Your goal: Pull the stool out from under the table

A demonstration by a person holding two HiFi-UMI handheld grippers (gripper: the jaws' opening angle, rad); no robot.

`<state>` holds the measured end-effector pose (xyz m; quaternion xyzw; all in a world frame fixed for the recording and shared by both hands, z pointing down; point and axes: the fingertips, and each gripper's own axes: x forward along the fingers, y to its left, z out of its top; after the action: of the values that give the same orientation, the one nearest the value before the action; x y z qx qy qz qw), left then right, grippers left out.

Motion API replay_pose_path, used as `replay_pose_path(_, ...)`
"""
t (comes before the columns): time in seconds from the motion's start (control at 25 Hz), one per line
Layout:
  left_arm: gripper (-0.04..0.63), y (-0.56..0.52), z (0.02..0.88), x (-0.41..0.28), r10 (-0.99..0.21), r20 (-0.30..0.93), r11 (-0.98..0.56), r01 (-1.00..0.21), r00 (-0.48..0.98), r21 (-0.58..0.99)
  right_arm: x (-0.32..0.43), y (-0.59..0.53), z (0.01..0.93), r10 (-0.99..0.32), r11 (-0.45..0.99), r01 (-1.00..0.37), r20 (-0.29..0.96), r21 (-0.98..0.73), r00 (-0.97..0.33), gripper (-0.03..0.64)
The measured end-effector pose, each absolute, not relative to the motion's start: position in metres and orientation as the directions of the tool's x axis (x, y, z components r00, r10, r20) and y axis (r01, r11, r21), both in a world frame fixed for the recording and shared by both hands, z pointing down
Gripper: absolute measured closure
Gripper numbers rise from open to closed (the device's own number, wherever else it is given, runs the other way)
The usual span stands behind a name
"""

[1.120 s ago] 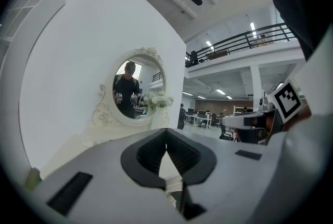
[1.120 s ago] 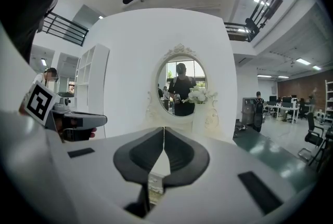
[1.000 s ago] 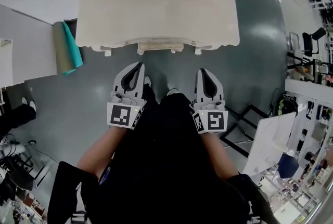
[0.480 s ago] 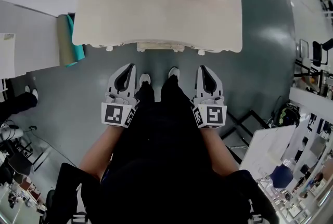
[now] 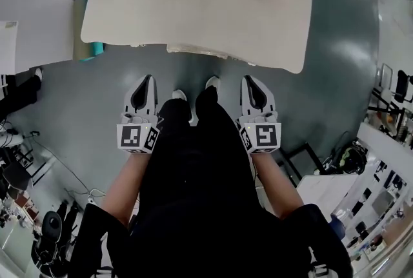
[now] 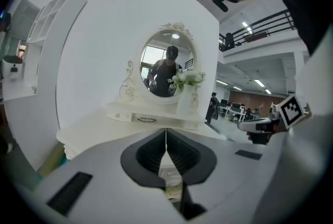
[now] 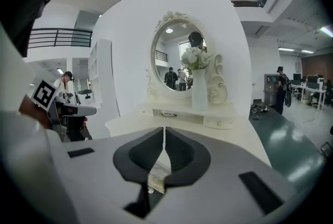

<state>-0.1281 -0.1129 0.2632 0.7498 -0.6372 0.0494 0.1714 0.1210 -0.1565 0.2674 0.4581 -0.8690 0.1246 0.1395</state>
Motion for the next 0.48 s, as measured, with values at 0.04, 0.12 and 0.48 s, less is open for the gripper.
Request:
replay_pose_path(0.04, 0.58, -0.112, 0.266, -0.126, -0.937, 0.292, -0.138, -0.972, 0.191, 0.191, 0.12, -0.156, 0.27, -0.757, 0.558, -0.826, 0.356, -0.083, -0.548, 0.597)
replay_pose_path(0.12, 0.58, -0.11, 0.279, -0.123, -0.931, 0.295, -0.167, -0.97, 0.215, 0.179, 0.115, -0.155, 0.278, -0.753, 0.574, -0.817, 0.354, -0.06, -0.555, 0.597)
replay_pose_path(0.48, 0.578, -0.118, 0.365, -0.119, -0.899, 0.316, -0.271, -0.953, 0.302, 0.137, 0.103, -0.158, 0.348, -0.783, 0.538, -0.842, 0.35, -0.034, -0.514, 0.597)
